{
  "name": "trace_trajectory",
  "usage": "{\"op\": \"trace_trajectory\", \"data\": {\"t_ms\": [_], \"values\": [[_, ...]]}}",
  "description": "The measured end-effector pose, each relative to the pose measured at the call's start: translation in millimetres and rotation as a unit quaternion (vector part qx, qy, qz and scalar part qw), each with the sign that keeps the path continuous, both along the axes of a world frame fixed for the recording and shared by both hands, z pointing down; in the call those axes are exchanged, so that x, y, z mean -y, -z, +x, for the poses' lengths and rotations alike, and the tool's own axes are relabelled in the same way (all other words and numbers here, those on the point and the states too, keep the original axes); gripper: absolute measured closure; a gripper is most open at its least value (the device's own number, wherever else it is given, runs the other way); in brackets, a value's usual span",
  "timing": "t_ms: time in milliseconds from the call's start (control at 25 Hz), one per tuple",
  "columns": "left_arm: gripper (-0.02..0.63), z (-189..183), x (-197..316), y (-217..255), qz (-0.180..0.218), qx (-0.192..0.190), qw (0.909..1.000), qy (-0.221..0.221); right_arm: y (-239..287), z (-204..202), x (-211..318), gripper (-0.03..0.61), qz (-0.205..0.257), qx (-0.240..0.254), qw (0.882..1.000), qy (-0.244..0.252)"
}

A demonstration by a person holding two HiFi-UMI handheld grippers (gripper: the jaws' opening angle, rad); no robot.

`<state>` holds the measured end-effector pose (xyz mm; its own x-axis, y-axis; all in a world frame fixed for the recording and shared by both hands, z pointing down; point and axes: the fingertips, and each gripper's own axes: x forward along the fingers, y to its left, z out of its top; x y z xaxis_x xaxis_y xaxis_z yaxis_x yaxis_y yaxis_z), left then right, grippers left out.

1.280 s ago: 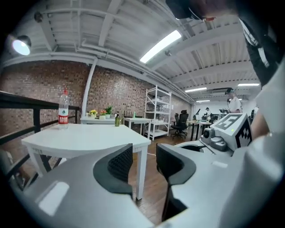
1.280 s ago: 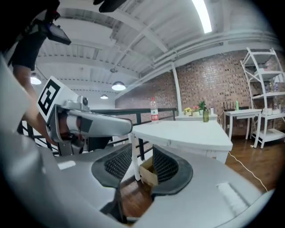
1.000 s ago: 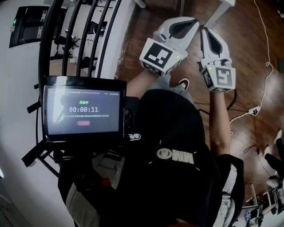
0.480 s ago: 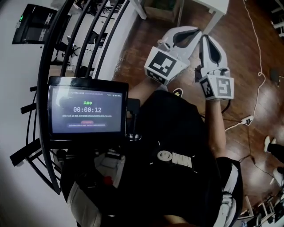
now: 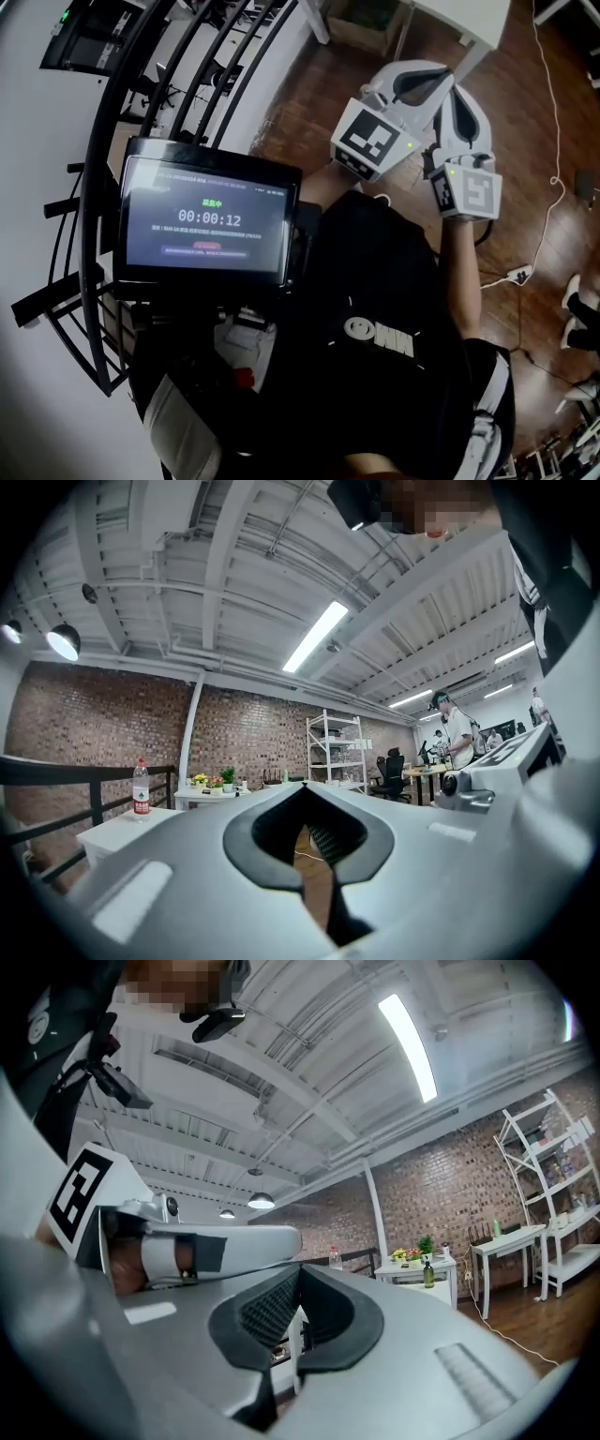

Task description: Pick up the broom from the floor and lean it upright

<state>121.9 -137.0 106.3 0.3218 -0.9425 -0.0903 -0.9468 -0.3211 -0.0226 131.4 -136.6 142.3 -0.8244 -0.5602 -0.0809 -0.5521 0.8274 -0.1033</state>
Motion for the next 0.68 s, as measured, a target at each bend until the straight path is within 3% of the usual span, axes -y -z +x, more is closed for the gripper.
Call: {"op": "trace_trajectory", "data": {"t_ms": [200, 320, 680], "values": [[0.597, -2, 5, -2, -0.007, 0.025, 0.9996, 0.008, 9, 10, 12, 0.584, 0.005, 0.01, 1.0, -0.023], [0.597, -12, 2, -1, 0.003, 0.002, 0.9998, 0.022, 12, 9, 13, 0.584, 0.027, 0.015, 0.999, -0.01], [0.597, -14, 3, 1, -0.006, 0.01, 0.9996, 0.026, 20, 6, 10, 0.584, 0.039, 0.005, 0.999, -0.005]]}}
